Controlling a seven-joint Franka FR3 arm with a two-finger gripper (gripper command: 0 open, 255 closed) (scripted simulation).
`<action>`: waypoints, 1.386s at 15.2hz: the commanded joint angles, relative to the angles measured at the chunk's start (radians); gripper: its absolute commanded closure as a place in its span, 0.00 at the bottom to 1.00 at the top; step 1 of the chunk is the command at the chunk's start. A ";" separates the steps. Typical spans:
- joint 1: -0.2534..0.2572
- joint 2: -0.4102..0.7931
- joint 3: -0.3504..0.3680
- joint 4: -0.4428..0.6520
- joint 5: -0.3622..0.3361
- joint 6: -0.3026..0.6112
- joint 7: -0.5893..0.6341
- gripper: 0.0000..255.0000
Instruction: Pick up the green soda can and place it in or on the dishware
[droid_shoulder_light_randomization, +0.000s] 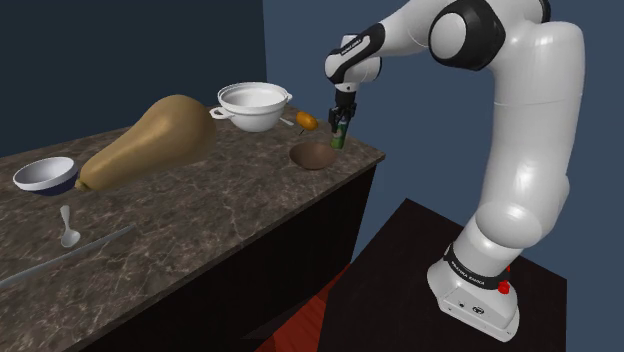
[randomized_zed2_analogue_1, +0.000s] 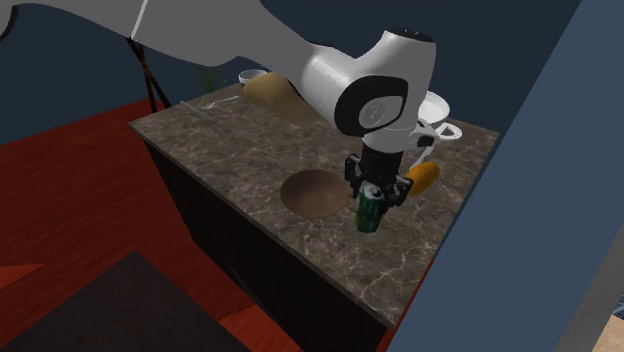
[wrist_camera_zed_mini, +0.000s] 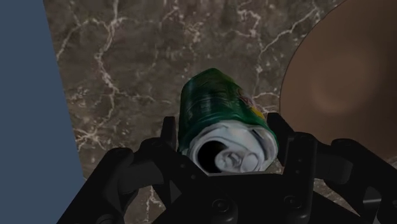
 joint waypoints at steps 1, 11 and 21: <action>0.001 -0.013 -0.003 0.010 -0.005 -0.023 0.003 1.00; 0.007 -0.069 -0.013 0.070 -0.029 -0.136 0.021 1.00; 0.072 -0.150 0.008 0.061 -0.064 -0.199 0.121 1.00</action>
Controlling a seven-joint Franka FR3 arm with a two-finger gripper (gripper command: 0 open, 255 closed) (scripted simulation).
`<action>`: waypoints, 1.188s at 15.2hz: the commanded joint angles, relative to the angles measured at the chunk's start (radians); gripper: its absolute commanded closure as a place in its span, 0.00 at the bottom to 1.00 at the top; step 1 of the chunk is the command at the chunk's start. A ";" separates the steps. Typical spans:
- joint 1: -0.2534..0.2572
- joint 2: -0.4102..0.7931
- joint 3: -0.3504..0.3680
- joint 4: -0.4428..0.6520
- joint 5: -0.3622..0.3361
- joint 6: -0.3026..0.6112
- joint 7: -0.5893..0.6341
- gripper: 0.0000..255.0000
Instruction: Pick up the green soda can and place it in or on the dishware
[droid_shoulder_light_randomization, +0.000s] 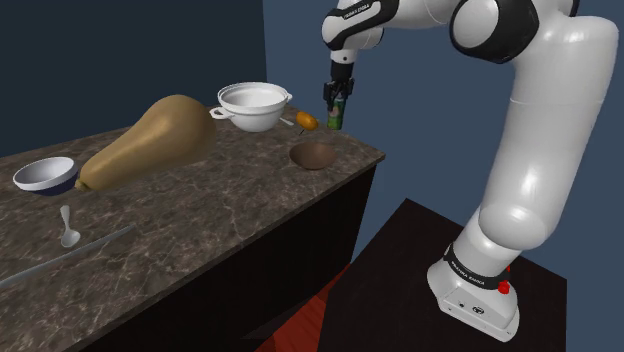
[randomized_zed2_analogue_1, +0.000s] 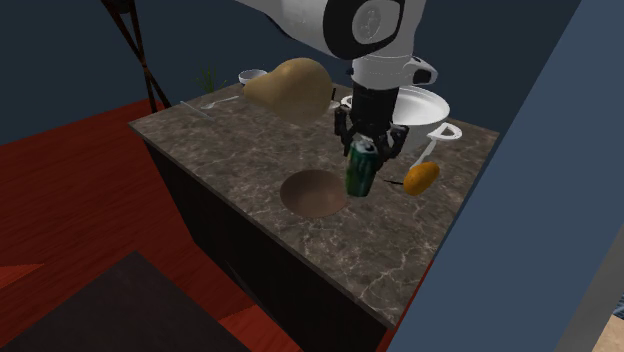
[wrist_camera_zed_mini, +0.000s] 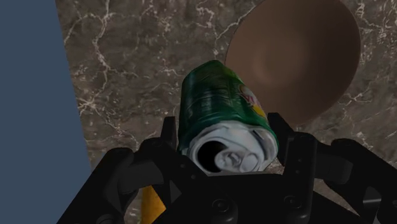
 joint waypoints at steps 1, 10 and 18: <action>0.035 -0.038 0.013 -0.045 -0.015 0.011 0.051 1.00; 0.137 -0.091 0.071 -0.100 -0.041 0.023 0.218 1.00; 0.136 -0.056 0.074 -0.164 -0.030 0.121 0.209 1.00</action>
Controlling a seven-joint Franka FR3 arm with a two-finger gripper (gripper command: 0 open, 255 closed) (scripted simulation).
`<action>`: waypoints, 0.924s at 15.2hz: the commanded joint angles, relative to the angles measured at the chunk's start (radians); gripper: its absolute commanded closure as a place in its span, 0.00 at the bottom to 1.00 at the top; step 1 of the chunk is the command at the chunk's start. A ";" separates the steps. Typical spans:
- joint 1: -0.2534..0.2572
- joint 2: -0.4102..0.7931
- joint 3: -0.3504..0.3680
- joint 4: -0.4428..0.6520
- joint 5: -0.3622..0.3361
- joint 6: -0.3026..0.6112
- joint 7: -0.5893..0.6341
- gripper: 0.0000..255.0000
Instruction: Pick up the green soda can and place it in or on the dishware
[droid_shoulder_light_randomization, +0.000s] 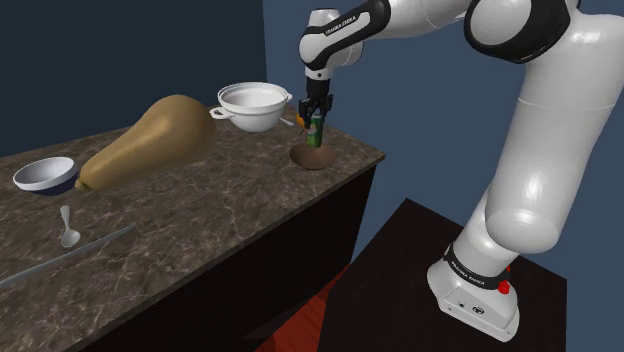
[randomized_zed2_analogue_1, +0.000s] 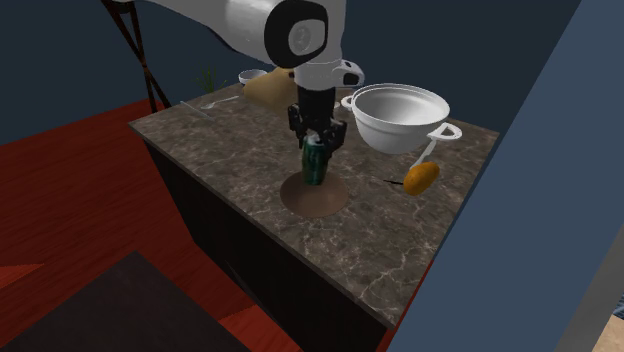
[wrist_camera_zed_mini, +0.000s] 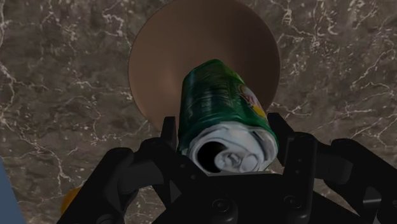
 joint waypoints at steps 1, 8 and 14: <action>0.000 0.010 0.001 -0.012 0.003 0.023 -0.001 1.00; -0.003 0.051 0.005 -0.055 0.017 0.105 -0.012 1.00; -0.003 0.052 0.005 -0.055 0.017 0.107 -0.012 1.00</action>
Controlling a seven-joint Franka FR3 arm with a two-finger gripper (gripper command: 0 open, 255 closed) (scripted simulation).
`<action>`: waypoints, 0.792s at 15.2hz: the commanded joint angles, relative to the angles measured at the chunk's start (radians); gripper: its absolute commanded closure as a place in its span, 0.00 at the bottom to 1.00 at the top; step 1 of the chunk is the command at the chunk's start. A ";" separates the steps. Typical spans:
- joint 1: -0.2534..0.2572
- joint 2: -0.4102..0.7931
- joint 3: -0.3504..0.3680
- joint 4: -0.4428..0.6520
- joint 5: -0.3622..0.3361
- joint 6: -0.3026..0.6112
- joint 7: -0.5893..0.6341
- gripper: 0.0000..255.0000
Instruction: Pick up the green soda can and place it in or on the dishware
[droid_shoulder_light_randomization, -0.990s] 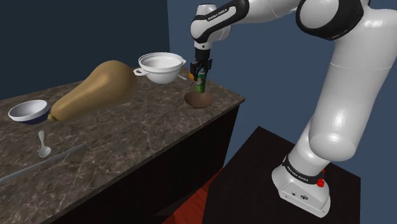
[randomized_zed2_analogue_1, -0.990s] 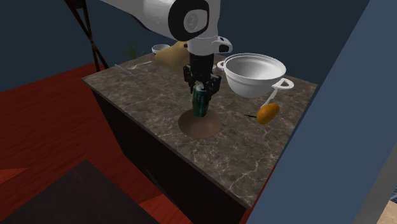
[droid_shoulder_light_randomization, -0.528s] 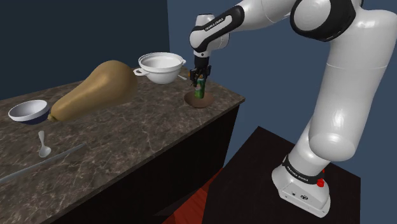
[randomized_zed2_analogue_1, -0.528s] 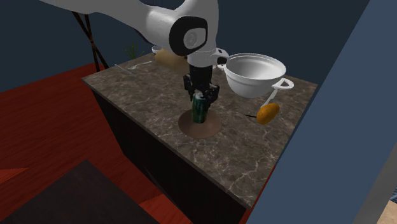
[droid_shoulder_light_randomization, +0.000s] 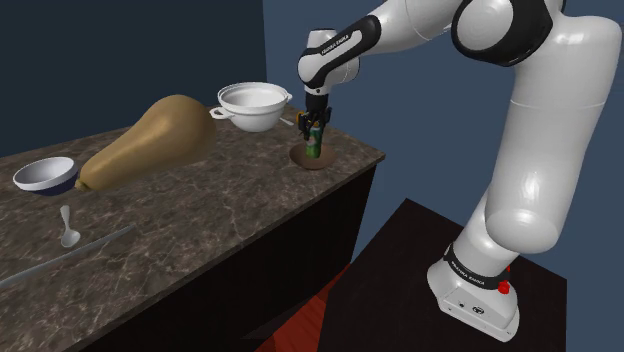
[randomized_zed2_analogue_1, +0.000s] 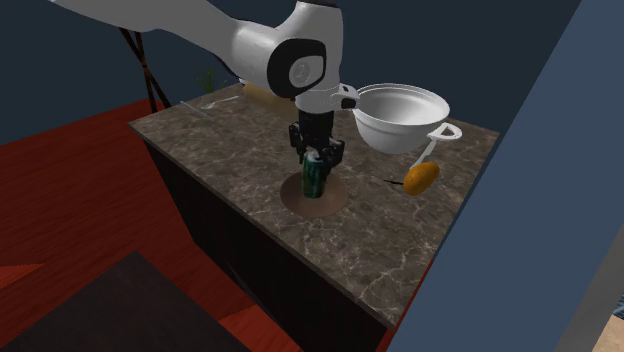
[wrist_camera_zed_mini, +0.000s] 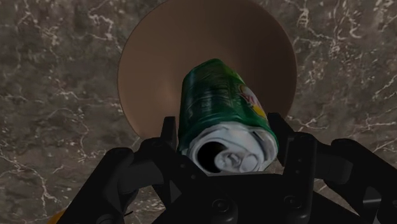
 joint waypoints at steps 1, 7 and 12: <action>0.000 0.000 0.000 0.000 0.000 0.000 0.000 1.00; 0.000 0.000 0.000 0.000 0.000 0.000 0.000 0.00; 0.002 -0.055 -0.006 0.059 -0.018 -0.112 0.012 0.00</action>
